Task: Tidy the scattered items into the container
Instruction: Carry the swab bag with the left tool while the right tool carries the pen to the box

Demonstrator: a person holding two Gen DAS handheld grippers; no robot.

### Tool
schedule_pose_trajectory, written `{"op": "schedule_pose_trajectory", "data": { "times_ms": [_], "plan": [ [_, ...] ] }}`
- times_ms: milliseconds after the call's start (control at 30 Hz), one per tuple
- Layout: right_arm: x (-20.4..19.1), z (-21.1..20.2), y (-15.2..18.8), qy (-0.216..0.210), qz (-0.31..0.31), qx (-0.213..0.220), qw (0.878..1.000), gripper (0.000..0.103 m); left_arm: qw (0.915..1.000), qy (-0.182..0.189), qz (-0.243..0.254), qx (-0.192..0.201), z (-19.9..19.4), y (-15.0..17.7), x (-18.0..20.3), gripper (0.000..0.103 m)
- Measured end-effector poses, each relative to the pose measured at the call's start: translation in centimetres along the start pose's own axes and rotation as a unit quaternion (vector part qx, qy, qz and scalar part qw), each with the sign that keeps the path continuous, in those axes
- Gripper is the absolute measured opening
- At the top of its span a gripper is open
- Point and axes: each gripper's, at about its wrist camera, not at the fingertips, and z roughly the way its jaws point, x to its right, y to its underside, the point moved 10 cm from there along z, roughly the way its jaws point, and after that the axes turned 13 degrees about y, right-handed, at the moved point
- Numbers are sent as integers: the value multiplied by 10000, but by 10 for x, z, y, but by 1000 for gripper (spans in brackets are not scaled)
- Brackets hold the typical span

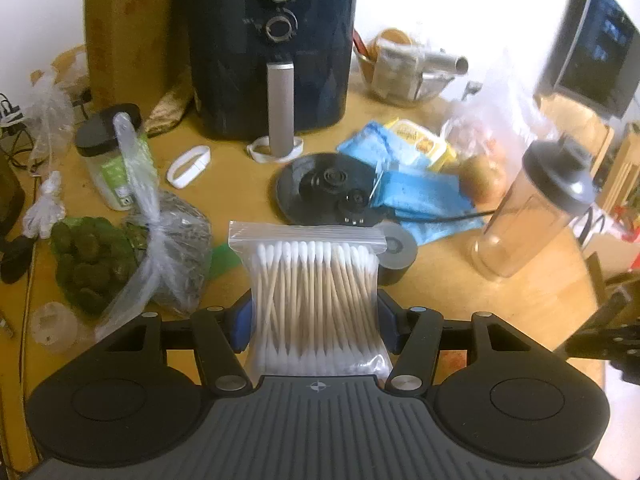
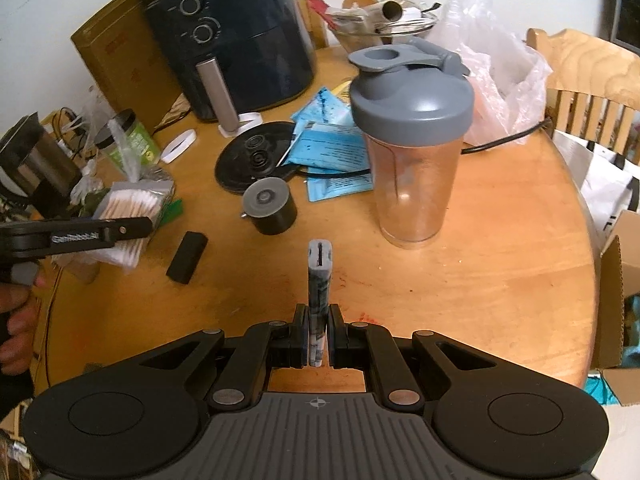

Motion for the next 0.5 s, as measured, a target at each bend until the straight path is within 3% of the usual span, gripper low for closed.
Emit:
{"op": "schedule_pose_trajectory", "data": {
  "times_ms": [300, 500],
  "plan": [
    [4, -8, 10, -108, -419, -74, 9990, 11, 9993, 15, -231, 293, -41, -3, 8, 58],
    [3, -16, 38, -356, -1169, -337, 9919, 11, 9986, -81, -407, 322, -60, 9, 6, 58]
  ]
}}
